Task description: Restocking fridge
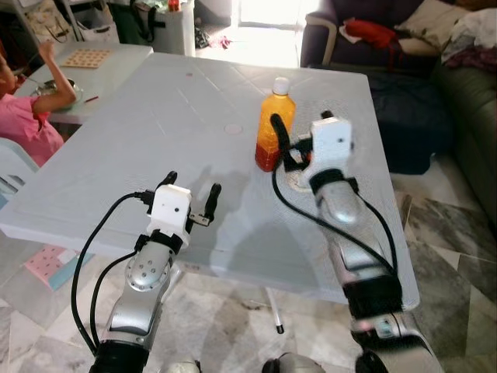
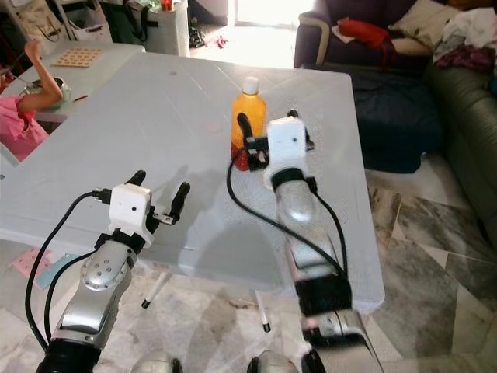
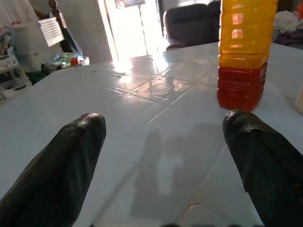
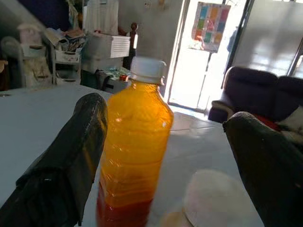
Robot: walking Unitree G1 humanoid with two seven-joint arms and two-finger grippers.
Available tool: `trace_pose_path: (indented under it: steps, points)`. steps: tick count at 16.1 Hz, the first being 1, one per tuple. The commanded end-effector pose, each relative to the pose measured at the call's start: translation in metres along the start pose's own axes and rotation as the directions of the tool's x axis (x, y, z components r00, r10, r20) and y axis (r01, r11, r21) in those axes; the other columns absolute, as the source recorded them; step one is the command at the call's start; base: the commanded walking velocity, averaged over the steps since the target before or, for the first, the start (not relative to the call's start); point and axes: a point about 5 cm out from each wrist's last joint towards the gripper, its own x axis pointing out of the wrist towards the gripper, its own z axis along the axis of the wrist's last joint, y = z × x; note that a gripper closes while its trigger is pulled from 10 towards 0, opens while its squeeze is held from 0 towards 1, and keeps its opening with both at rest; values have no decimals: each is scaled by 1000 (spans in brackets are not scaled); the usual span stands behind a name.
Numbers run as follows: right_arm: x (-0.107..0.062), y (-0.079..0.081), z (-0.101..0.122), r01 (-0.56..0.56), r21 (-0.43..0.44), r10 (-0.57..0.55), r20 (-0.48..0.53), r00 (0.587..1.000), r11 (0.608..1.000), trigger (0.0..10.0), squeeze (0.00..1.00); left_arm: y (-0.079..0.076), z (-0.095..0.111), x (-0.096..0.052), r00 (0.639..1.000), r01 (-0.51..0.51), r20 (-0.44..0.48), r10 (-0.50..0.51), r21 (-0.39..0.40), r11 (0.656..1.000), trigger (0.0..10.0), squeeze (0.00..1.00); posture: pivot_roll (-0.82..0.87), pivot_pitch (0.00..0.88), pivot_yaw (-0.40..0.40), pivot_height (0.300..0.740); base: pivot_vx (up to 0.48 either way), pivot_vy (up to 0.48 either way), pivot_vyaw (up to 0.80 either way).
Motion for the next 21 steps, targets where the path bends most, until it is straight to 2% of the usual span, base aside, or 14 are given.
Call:
trace_pose_path:
  steps: [1, 3, 5, 8, 14, 16, 21]
  points:
    - [8, 1, 5, 12, 30, -11, -7, 1000, 999, 10000, 0, 0, 5, 0, 1000, 14, 15, -14, 12, 1000, 10000, 0, 66, 54, -22, 740, 0, 0, 0]
    - [19, 9, 16, -7, 5, 7, 19, 1000, 1000, 10000, 0, 0, 6, -2, 1000, 16, 14, -16, 14, 1000, 10000, 0, 81, 61, -25, 740, 0, 0, 0]
    - [26, 12, 22, -8, 16, 7, 27, 1000, 1000, 10000, 0, 1, 6, -3, 1000, 13, 12, -13, 17, 1000, 10000, 0, 87, 63, -28, 740, 0, 0, 0]
    - [31, 11, 27, -5, 34, 4, 29, 1000, 999, 10000, 0, 1, 6, -4, 1000, 10, 7, -10, 15, 1000, 10000, 0, 88, 65, -33, 740, 0, 0, 0]
    - [44, -4, 33, 46, 29, -47, 27, 999, 998, 10000, 0, -1, 6, -2, 1000, 21, -1, -21, 9, 1000, 10000, 0, 85, 66, -33, 740, 0, 0, 0]
    - [49, -7, 35, 52, 69, -53, 14, 998, 996, 10000, 0, -2, 6, -2, 1000, 24, -3, -24, 7, 1000, 10000, 0, 91, 69, -31, 740, 0, 0, 0]
    - [61, 3, 35, -25, 77, 26, -19, 999, 997, 10000, 0, -1, 8, -2, 1000, 24, -7, -24, 14, 1000, 10000, 0, 105, 75, -32, 740, 0, 0, 0]
